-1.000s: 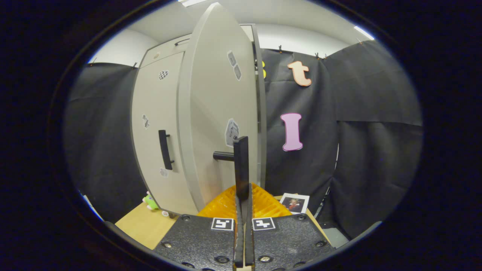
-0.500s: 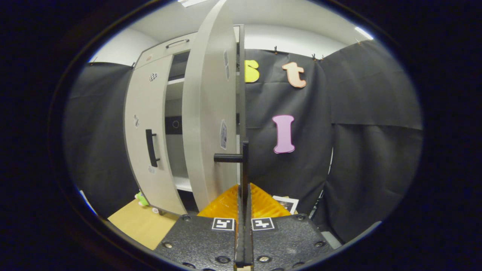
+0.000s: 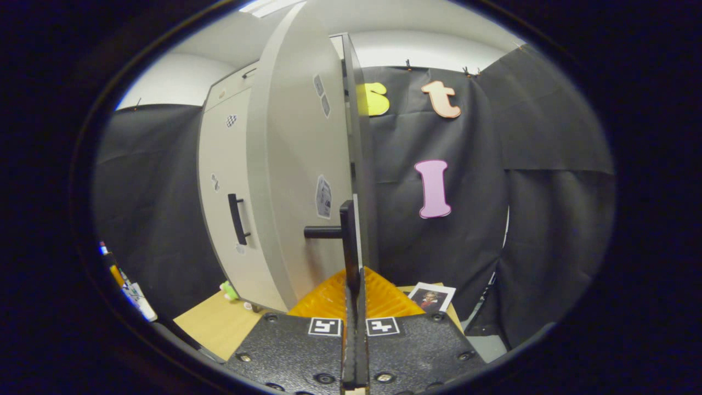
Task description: Open the right door of the double-door shoe cabinet with the right hand, and open the left door with the left hand.
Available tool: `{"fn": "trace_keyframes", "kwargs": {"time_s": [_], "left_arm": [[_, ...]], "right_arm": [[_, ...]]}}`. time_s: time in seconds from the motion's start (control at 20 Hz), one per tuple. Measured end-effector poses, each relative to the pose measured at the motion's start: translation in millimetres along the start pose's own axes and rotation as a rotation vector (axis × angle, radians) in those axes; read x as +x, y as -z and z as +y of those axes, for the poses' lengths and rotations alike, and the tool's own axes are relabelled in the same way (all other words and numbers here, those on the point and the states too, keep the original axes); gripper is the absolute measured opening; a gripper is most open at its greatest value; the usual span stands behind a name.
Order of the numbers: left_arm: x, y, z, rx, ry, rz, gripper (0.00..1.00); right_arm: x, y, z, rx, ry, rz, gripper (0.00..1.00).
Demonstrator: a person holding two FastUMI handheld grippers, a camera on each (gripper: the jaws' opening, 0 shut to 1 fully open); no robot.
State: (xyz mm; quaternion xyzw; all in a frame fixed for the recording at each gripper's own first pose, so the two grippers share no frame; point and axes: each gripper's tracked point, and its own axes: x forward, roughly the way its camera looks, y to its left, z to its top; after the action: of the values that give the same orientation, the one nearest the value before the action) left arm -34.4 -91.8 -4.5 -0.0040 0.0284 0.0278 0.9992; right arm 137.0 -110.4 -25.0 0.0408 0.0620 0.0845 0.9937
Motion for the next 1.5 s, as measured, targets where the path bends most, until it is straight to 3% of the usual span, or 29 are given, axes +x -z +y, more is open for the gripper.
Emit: {"fn": "trace_keyframes", "kwargs": {"time_s": [0.05,0.3,0.35,0.6,0.85,1.2,1.5], "left_arm": [[-1,1,1,0.005,-0.022,0.003,0.96],[-1,2,3,0.028,-0.108,0.013,0.96],[0,2,2,0.034,-0.115,0.014,0.96],[15,8,15,0.014,-0.122,0.023,0.96],[46,13,36,0.080,-0.065,0.015,0.96],[108,30,58,0.020,0.045,0.004,0.96],[178,24,44,0.003,0.154,-0.026,0.96]], "right_arm": [[0,1,0,-0.006,-0.010,0.002,0.01],[-16,-1,-6,0.017,-0.043,-0.012,0.12],[-21,-5,-9,0.019,-0.041,-0.031,0.22],[-61,-19,-16,-0.019,0.033,-0.107,0.91],[-92,-5,25,-0.008,0.082,-0.127,0.94],[-108,38,110,0.036,0.104,-0.090,0.94],[-104,45,142,-0.007,0.165,-0.067,0.94]]}}
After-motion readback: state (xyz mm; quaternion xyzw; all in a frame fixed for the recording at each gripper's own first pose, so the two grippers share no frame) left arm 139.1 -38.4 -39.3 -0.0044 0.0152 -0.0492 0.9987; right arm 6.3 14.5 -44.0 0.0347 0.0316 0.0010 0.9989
